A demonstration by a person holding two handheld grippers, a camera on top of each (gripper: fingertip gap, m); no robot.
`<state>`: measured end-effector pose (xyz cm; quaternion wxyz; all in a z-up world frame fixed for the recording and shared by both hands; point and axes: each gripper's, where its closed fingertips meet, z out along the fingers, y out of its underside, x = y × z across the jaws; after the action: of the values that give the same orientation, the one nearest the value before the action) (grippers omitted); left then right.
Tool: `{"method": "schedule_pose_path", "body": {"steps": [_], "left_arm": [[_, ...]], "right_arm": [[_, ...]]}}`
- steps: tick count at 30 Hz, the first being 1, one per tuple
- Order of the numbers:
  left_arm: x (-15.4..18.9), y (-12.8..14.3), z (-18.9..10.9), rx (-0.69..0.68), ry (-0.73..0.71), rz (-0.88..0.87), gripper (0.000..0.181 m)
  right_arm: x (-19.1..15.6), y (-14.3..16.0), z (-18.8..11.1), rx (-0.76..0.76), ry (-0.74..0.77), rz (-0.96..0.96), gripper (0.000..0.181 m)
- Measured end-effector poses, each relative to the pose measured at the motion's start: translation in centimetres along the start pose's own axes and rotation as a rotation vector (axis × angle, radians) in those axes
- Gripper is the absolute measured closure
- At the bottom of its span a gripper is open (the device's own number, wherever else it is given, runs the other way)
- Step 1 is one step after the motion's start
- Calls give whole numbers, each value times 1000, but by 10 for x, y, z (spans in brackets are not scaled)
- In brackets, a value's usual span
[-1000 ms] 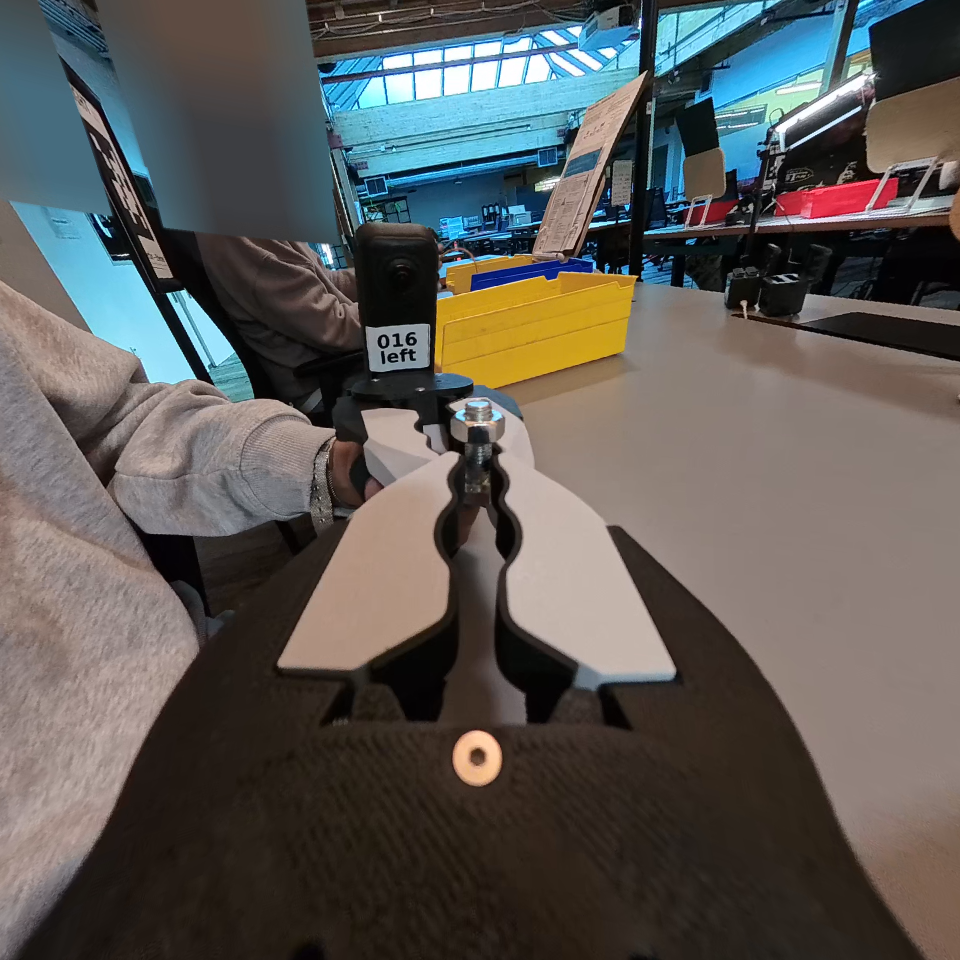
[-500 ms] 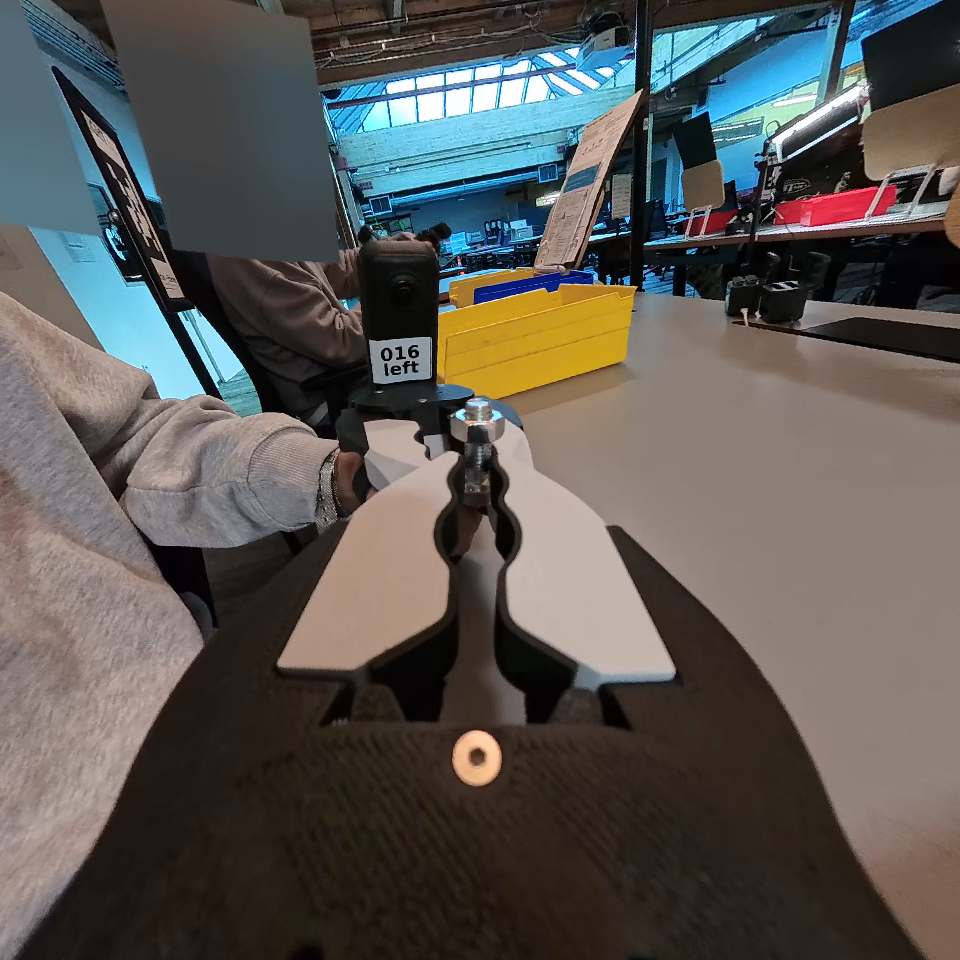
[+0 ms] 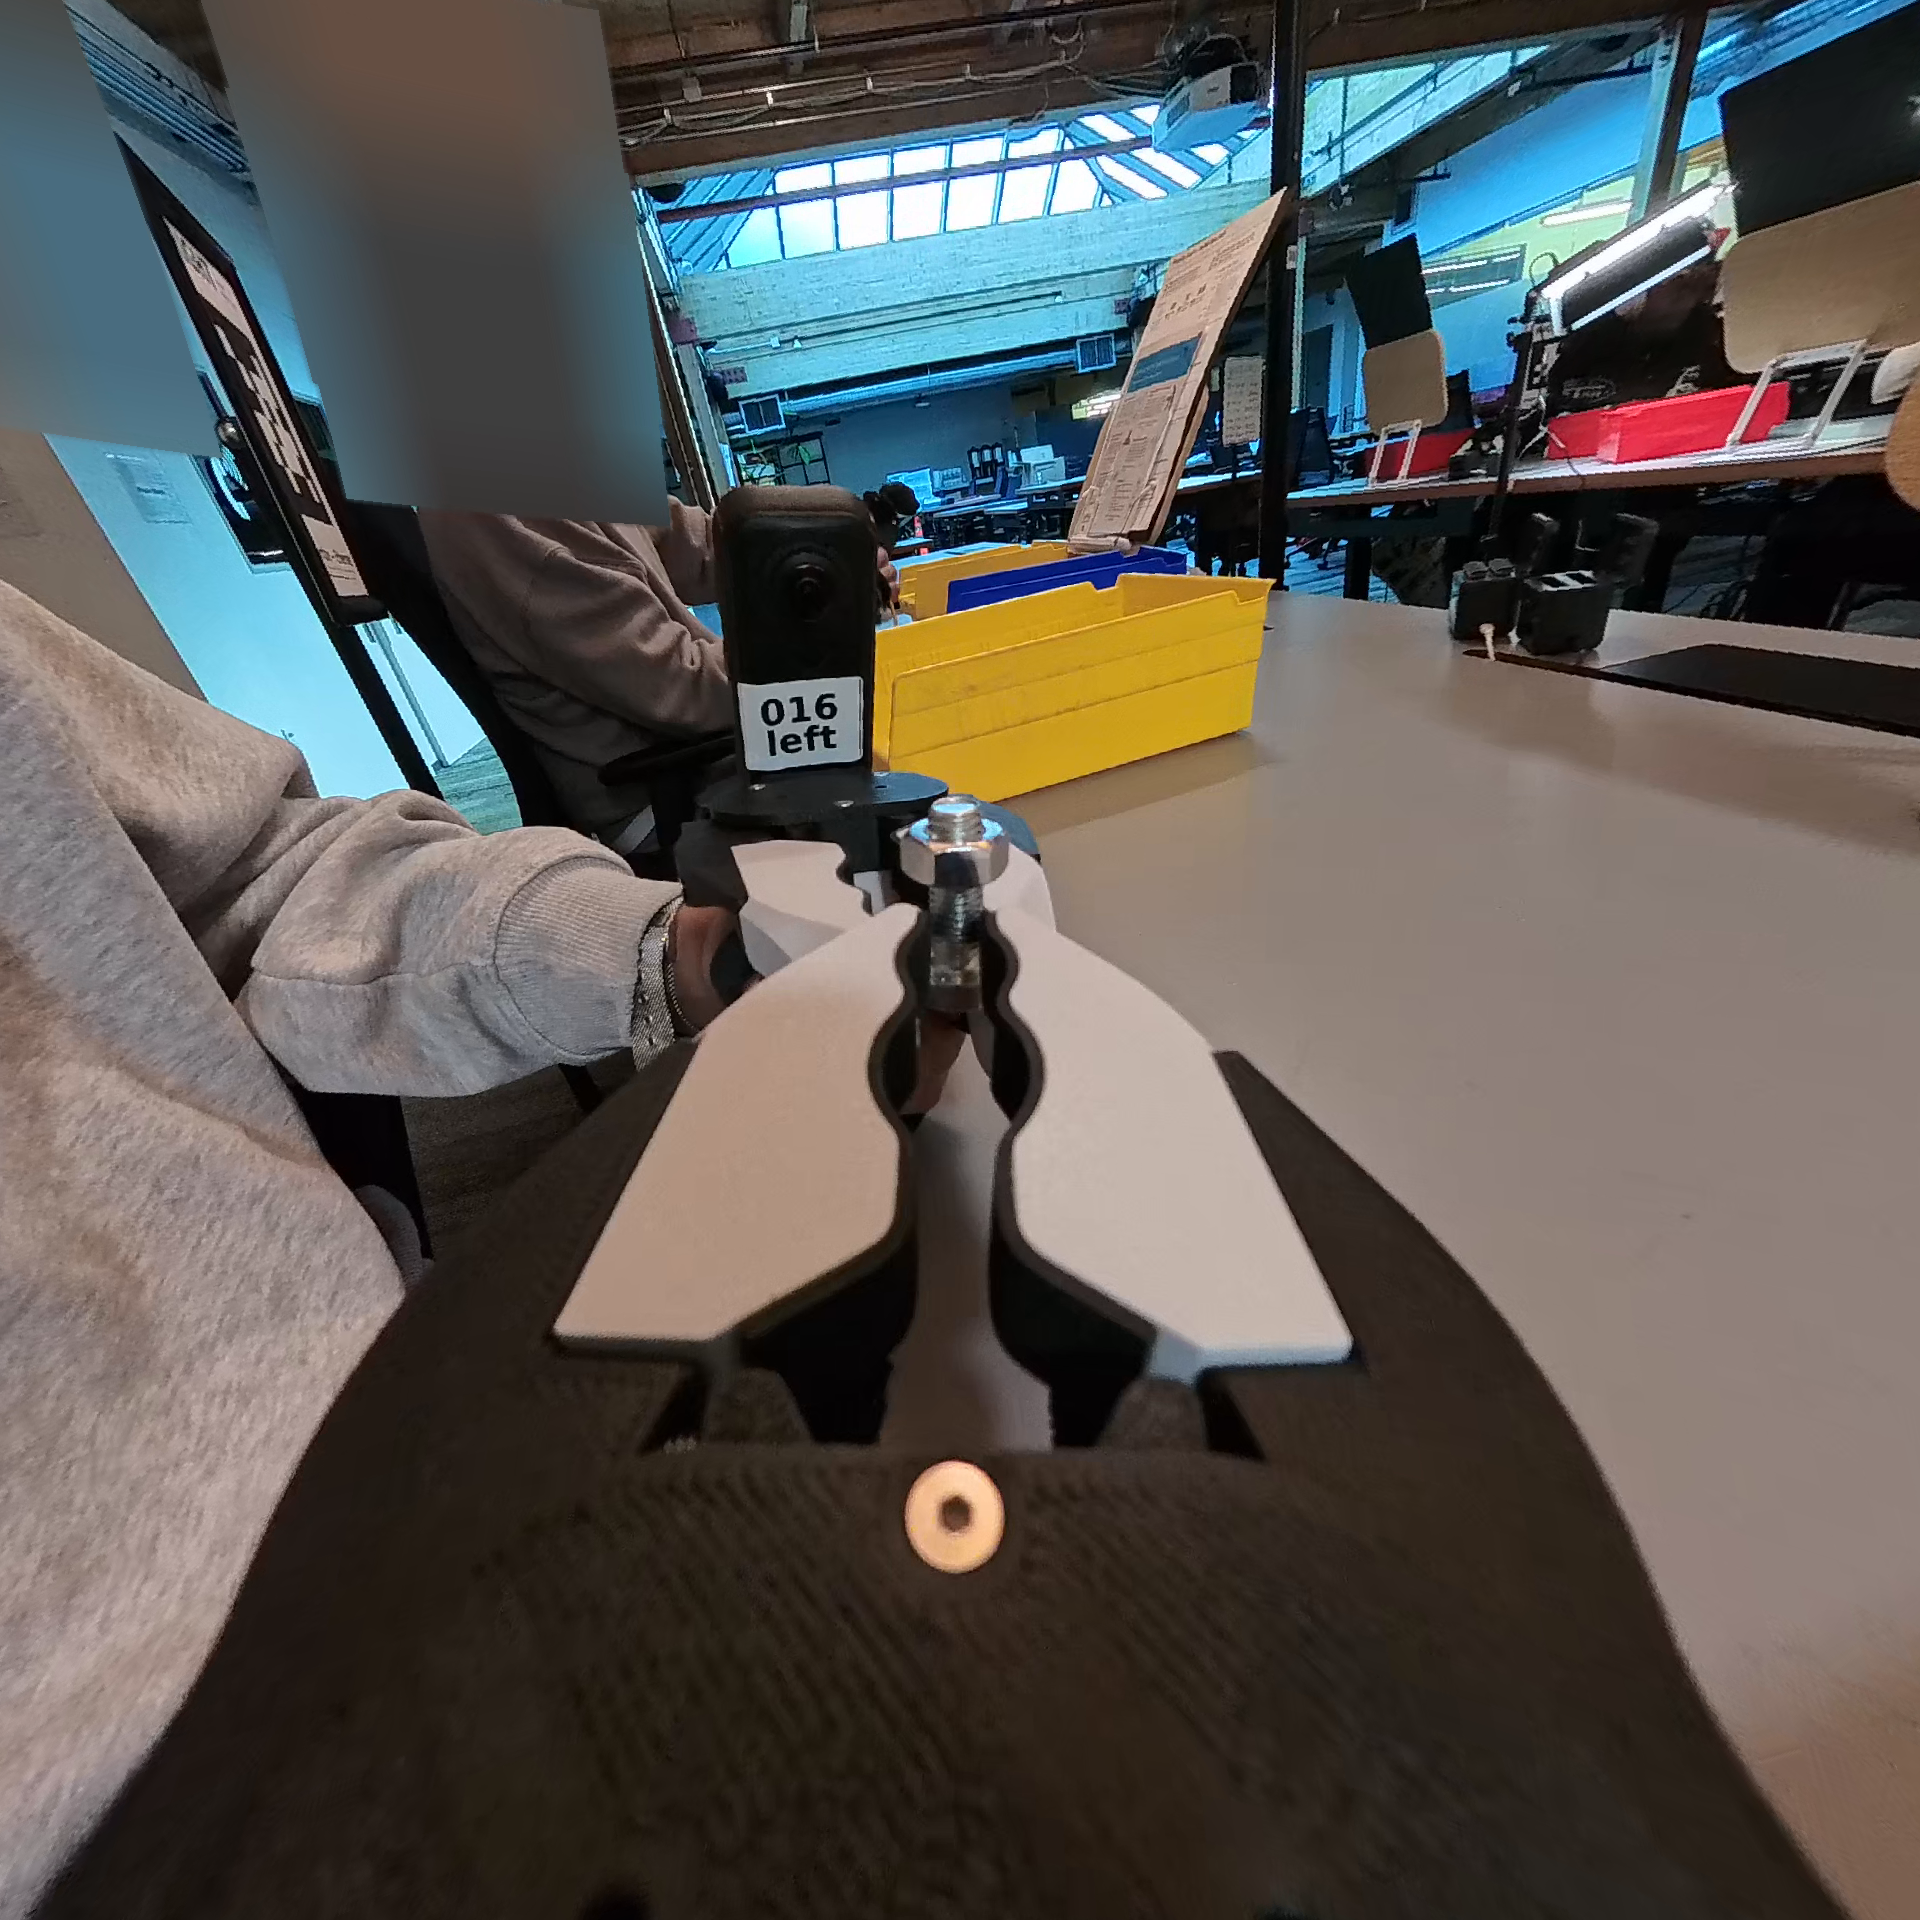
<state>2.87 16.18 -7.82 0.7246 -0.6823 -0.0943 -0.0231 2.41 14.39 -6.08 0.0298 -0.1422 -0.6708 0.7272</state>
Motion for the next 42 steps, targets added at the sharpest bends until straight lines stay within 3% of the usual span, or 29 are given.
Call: {"method": "schedule_pose_path", "body": {"steps": [18, 42], "left_arm": [[-2, 1, 0, -11, -3, -8, 164], [-2, 1, 0, -15, -4, -8, 164]], "right_arm": [[5, -11, -6, 80, 9, 26, 160], [21, -14, -12, 100, 96, 43, 162]]}}
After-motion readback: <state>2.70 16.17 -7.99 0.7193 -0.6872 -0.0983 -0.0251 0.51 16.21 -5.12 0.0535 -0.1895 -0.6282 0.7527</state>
